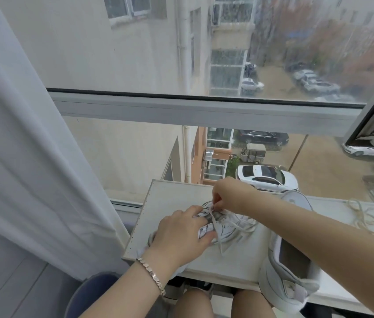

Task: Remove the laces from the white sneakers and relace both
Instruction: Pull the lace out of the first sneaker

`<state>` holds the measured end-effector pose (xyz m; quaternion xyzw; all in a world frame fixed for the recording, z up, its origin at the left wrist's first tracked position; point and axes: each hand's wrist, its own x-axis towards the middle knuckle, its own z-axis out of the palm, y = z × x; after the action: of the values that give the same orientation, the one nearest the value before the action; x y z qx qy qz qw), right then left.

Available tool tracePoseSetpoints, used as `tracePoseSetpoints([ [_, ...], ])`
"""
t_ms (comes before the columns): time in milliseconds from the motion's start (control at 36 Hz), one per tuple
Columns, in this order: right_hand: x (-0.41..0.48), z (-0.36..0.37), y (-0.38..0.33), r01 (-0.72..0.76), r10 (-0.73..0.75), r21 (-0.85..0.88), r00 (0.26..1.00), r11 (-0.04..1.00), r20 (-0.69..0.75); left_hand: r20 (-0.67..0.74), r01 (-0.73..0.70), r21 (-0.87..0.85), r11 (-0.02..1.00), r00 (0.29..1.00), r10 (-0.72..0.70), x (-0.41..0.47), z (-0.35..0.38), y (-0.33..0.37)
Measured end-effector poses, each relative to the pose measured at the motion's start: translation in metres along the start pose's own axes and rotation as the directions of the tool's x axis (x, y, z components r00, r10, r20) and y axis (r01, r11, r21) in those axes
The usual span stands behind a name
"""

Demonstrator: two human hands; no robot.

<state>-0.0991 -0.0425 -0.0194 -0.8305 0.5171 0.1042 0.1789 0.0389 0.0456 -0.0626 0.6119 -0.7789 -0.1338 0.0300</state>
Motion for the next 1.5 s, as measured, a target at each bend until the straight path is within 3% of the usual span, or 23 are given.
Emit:
tracePoseSetpoints([
  [139,-0.001,0.004,0.004,0.007,-0.008,-0.055,1.000,0.998,-0.028,-0.037,-0.002,-0.008,1.000,0.999,0.002,0.000,0.002,-0.001],
  [250,0.000,-0.007,0.026,-0.103,0.128,0.152,0.978,0.983,-0.166,-0.052,0.003,-0.021,1.000,0.999,-0.005,0.000,0.004,-0.002],
  [333,-0.006,-0.023,0.057,-0.313,0.342,0.141,0.881,0.939,-0.327,-0.036,0.011,-0.030,0.999,0.999,-0.012,0.001,0.005,-0.002],
  [417,-0.017,-0.031,0.080,-0.489,0.408,-0.066,0.787,0.870,-0.463,-0.020,0.005,-0.030,1.000,1.000,-0.006,0.001,0.005,-0.003],
  [472,-0.018,-0.028,0.077,-0.499,0.390,-0.205,0.826,0.842,-0.407,-0.022,0.005,-0.023,1.000,1.000,-0.006,0.001,0.004,-0.002],
  [528,-0.014,-0.021,0.067,-0.395,0.316,-0.243,0.898,0.886,-0.306,-0.027,0.013,-0.017,1.000,1.000,-0.013,0.001,0.004,-0.002],
  [611,-0.009,-0.005,0.045,-0.078,0.065,-0.096,0.989,0.992,-0.134,-0.027,0.017,-0.004,1.000,0.999,-0.017,0.001,0.004,-0.001],
  [694,-0.002,0.007,0.022,0.073,-0.073,0.091,0.997,0.993,-0.007,-0.024,0.024,0.001,1.000,0.999,-0.024,0.000,0.004,-0.001],
  [861,0.002,0.005,0.015,0.112,-0.116,-0.062,0.992,0.992,-0.058,-0.022,0.026,0.014,1.000,0.999,-0.026,0.000,0.003,-0.001],
  [944,-0.001,0.004,0.018,0.113,-0.114,-0.045,0.993,0.993,-0.024,-0.016,0.021,0.008,1.000,1.000,-0.021,0.000,0.004,-0.001],
  [1083,-0.005,-0.009,0.040,0.094,-0.100,0.268,0.995,0.959,0.008,-0.023,0.021,-0.010,1.000,1.000,-0.021,0.000,0.004,-0.001],
  [1194,-0.009,-0.009,0.056,-0.013,-0.058,0.632,0.994,0.775,0.091,-0.021,0.010,-0.021,1.000,1.000,-0.010,0.001,0.004,0.000],
  [1278,-0.013,-0.010,0.059,-0.062,-0.081,0.743,0.985,0.666,0.154,-0.022,0.009,-0.026,1.000,1.000,-0.009,0.001,0.004,0.001],
  [1333,-0.015,-0.014,0.052,-0.016,-0.106,0.592,0.980,0.806,0.170,-0.026,0.010,-0.022,1.000,1.000,-0.011,0.001,0.004,0.001],
  [1389,-0.017,-0.020,0.040,0.080,-0.131,0.257,0.974,0.963,0.187,-0.022,0.011,-0.012,1.000,1.000,-0.012,0.002,0.003,0.001],
  [1444,-0.021,-0.025,0.031,0.135,-0.146,0.067,0.966,0.989,0.213,-0.017,0.011,-0.005,1.000,1.000,-0.011,0.002,0.003,0.001],
  [1500,-0.025,-0.027,0.028,0.124,-0.125,0.020,0.962,0.992,0.243,-0.015,0.007,-0.007,1.000,1.000,-0.007,0.001,0.003,0.002],
])
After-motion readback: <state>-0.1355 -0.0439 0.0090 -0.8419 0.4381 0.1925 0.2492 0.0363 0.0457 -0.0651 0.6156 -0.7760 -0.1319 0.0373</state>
